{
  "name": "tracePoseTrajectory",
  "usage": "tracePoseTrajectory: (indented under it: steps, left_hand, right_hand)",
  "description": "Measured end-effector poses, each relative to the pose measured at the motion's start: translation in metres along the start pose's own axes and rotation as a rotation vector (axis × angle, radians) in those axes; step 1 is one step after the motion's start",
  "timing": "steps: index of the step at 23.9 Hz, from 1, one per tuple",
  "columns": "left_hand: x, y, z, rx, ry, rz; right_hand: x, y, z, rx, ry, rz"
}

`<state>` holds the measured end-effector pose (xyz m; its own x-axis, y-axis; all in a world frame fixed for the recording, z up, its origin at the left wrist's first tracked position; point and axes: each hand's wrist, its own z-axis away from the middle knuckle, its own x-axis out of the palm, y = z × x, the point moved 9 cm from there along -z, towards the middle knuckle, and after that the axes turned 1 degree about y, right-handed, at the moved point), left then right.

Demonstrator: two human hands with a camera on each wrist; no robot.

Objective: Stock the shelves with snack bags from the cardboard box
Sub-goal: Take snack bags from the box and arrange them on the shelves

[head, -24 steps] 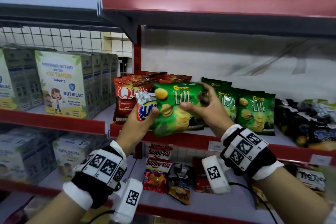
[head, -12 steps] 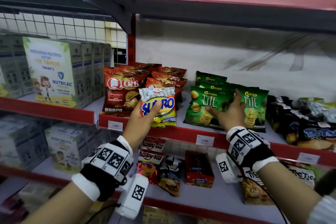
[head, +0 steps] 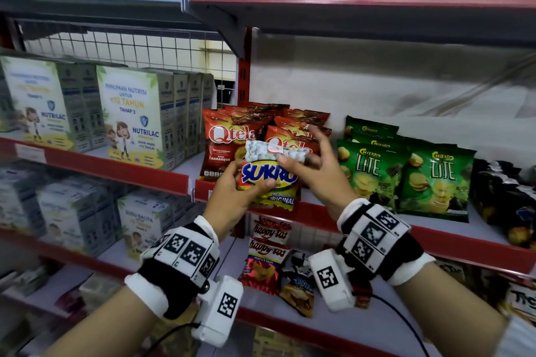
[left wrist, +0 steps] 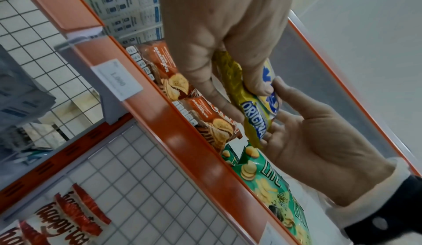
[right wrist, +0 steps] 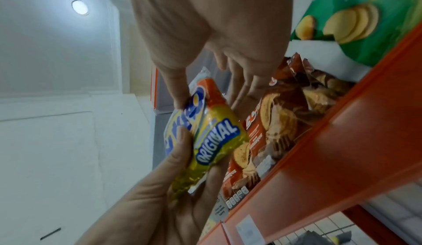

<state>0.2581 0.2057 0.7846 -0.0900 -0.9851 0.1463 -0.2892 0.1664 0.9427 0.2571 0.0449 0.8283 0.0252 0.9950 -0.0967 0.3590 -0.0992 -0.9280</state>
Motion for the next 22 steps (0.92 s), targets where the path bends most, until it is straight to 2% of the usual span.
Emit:
tracePoseTrajectory:
  steps: [3, 7, 13, 18, 19, 22]
  left_hand:
    - [-0.013, 0.006, 0.003, 0.002, -0.005, -0.003]
    - [-0.017, 0.019, 0.009, 0.046, -0.036, -0.028]
    - [-0.013, 0.035, 0.011, 0.118, -0.009, -0.008]
    - [0.028, 0.034, 0.011, 0.161, -0.081, -0.031]
    - [0.056, 0.029, 0.010, 0.145, -0.113, -0.025]
    - [0.098, 0.026, 0.009, 0.148, -0.168, -0.035]
  right_hand:
    - [0.018, 0.002, 0.000, 0.028, -0.017, -0.099]
    - [0.020, 0.000, 0.008, 0.021, -0.008, -0.060]
    - [0.016, 0.005, 0.030, 0.089, -0.011, -0.064]
    - [-0.023, -0.003, 0.037, 0.025, 0.097, -0.040]
    - [-0.052, -0.006, 0.042, 0.008, 0.128, -0.039]
    - [-0.096, -0.006, 0.050, -0.002, 0.168, -0.016]
